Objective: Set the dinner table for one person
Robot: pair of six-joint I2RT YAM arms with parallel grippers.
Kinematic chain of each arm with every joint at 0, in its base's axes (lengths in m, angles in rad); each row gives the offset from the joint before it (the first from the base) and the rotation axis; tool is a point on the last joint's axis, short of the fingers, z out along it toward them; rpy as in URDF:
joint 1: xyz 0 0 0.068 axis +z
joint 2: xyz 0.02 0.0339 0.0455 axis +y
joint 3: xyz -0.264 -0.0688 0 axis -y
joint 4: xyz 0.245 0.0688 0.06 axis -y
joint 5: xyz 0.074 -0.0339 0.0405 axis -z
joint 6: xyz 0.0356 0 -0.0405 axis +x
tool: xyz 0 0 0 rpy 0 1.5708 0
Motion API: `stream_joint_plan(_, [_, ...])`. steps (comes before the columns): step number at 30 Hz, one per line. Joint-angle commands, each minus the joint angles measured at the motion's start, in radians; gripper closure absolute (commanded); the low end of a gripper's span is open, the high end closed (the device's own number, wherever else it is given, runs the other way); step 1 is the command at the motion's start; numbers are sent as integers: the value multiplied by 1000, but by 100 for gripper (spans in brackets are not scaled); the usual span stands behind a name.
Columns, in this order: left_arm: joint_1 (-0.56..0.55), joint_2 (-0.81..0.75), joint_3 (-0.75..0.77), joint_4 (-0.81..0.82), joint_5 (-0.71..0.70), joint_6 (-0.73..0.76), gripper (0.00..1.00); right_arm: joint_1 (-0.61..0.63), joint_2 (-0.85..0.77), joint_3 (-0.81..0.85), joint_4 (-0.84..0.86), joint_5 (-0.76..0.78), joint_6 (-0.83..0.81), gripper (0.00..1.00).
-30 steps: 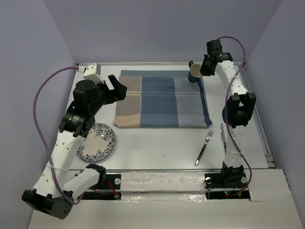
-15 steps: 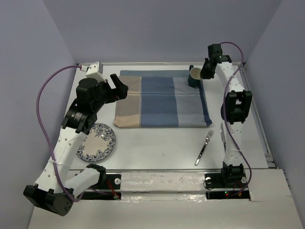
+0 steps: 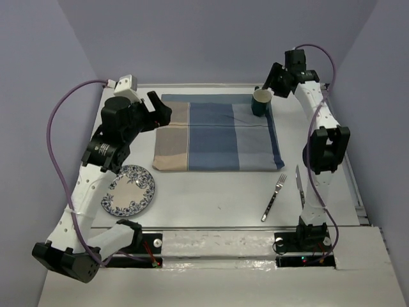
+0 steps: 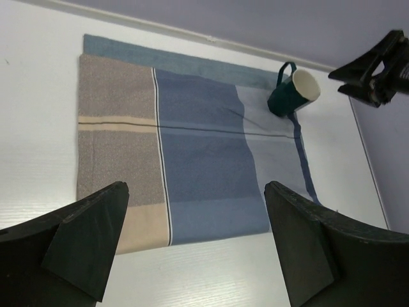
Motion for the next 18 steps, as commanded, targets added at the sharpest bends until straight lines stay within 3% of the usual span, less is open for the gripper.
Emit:
stream_joint_plan(1, [-4, -2, 157, -8, -65, 0, 1, 211, -340, -419, 342, -189, 59, 32])
stream_joint_plan(4, [-5, -31, 212, -57, -97, -27, 1, 391, -423, -626, 544, -233, 132, 32])
stream_joint_plan(5, [-5, -47, 208, -68, -106, -47, 1, 505, -445, -735, 600, -256, 211, 32])
stream_joint_plan(8, [-4, -108, 203, -144, -172, -58, 1, 697, -415, -854, 824, -278, 338, 32])
stream_joint_plan(12, [-5, -156, 202, -238, -234, -36, 1, 871, -177, -745, 918, -285, 380, 34])
stream_joint_plan(18, [-5, -211, 128, -247, -208, -35, 1, 951, 12, -661, 933, -318, 465, 39])
